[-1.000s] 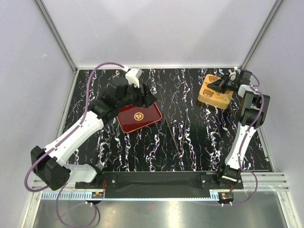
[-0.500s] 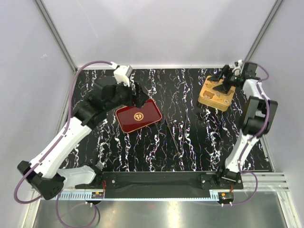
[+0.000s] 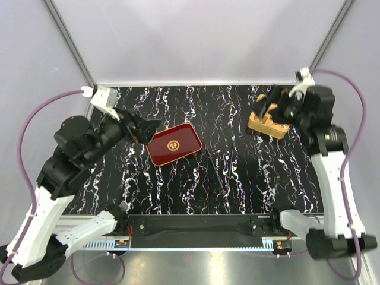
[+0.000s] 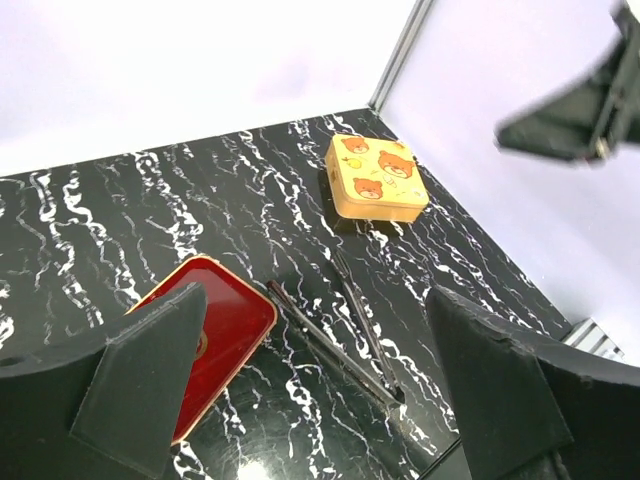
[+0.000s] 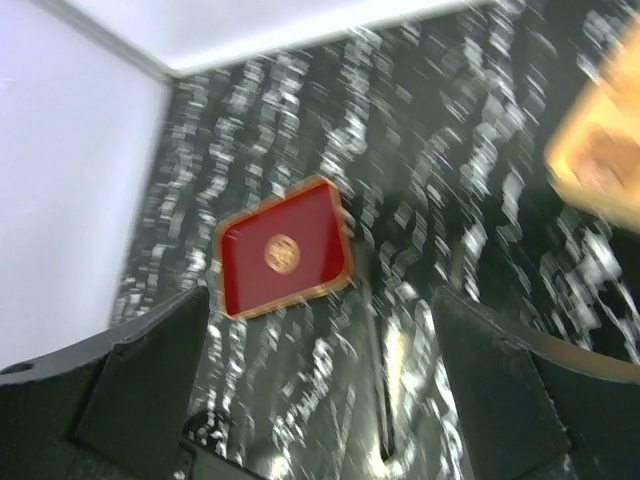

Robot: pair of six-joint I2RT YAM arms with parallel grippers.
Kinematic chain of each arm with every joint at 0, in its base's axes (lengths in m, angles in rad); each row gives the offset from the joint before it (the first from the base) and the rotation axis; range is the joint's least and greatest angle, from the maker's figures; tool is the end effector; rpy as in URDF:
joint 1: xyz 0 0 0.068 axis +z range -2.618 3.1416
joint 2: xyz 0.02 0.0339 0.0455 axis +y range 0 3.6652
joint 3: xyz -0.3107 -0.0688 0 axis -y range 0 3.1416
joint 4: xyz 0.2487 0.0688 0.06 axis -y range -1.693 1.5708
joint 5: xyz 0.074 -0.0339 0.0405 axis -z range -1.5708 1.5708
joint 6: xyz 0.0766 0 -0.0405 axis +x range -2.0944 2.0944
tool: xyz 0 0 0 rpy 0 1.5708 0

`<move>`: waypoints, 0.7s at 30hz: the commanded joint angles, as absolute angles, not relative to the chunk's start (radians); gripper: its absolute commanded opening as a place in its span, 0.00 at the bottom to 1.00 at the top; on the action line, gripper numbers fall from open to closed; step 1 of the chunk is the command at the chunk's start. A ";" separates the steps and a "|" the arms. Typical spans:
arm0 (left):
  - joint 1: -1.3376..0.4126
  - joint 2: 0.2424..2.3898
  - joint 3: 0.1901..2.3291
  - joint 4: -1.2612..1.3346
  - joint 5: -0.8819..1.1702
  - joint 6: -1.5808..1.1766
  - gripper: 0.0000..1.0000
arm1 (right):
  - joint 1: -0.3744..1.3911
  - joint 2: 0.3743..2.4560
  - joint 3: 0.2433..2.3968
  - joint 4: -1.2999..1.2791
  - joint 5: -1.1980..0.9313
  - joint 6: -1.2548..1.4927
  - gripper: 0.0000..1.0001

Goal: Pack the chocolate

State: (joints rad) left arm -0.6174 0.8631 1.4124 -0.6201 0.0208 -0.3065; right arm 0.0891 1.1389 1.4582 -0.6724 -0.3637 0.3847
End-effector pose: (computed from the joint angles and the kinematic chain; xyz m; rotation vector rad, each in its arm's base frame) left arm 0.1206 -0.0876 0.5200 0.2781 1.6685 -0.7180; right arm 0.2405 0.0488 0.4804 0.0397 1.9565 0.6645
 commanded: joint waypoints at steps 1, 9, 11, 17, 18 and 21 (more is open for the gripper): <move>-0.615 0.825 1.368 -0.643 -0.037 -0.290 0.99 | 0.077 1.009 1.341 -0.758 -0.209 0.364 1.00; -0.615 0.732 1.201 -0.634 -0.069 -0.322 0.99 | 0.075 0.821 1.227 -0.844 -0.173 0.318 1.00; -0.615 0.727 1.181 -0.644 -0.072 -0.328 0.99 | 0.075 0.808 1.213 -0.842 -0.181 0.327 1.00; -0.615 0.709 1.154 -0.660 -0.080 -0.339 0.99 | 0.075 0.776 1.189 -0.807 -0.251 0.353 1.00; -0.615 0.704 1.154 -0.657 -0.081 -0.341 0.99 | 0.077 0.779 1.187 -0.807 -0.256 0.357 1.00; -0.615 0.693 1.150 -0.650 -0.090 -0.341 0.99 | 0.075 0.788 1.186 -0.813 -0.267 0.345 1.00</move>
State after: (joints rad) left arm -0.6174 0.7174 1.1511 -0.6895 -0.0612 -0.3367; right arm 0.0765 0.7841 1.1881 -0.8360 -0.2371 0.3473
